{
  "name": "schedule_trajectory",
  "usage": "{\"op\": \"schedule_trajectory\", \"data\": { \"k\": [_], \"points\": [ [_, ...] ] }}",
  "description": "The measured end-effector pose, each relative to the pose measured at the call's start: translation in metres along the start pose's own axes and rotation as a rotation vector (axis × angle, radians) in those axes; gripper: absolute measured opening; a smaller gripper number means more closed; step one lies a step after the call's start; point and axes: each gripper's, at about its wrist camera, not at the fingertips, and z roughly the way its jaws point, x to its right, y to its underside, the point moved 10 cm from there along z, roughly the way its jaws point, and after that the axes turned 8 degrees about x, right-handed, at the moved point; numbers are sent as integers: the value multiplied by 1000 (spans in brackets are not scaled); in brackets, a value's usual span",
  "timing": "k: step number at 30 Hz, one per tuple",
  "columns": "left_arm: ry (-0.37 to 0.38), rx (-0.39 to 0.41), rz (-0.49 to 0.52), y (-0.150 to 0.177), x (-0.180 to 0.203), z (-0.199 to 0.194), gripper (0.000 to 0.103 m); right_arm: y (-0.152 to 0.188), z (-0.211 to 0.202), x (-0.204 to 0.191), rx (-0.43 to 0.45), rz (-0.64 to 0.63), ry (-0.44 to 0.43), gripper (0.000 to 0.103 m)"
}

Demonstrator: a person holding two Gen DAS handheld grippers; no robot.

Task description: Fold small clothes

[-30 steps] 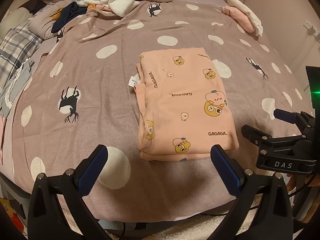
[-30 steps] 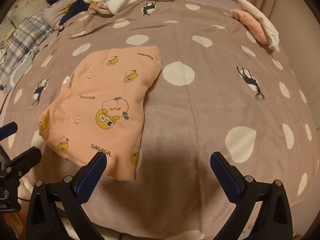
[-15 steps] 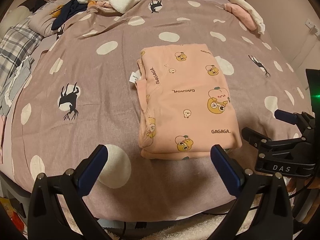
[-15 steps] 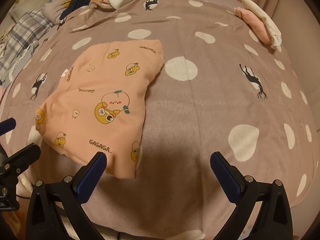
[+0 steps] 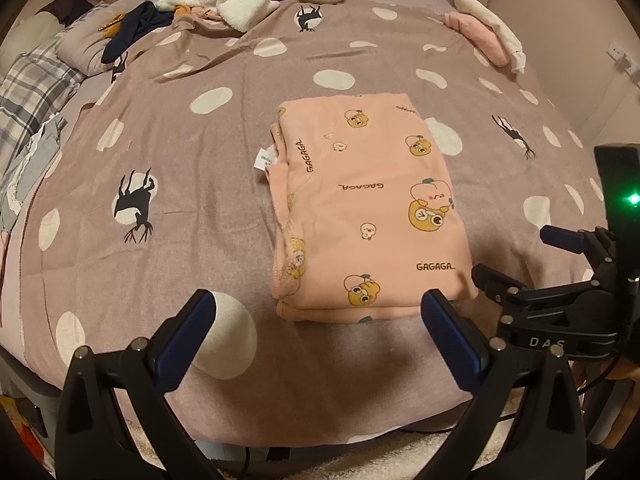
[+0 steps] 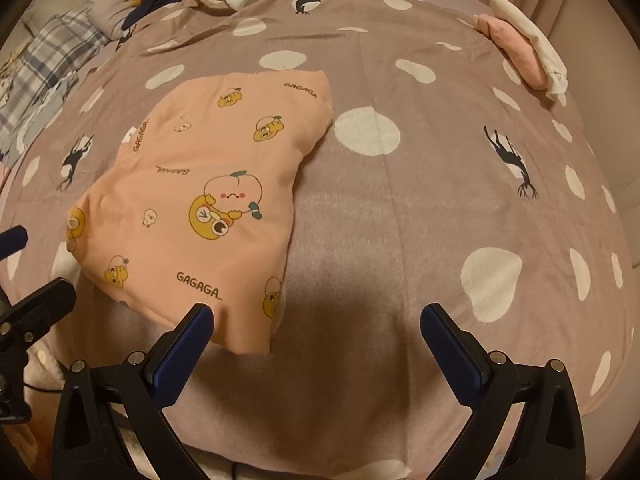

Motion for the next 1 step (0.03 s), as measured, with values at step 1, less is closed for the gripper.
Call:
{"op": "schedule_trajectory", "data": {
  "k": [1],
  "points": [
    [-15,4,4,0,-1,0,103,0,1,0,-1,-2,3,102]
  ]
}}
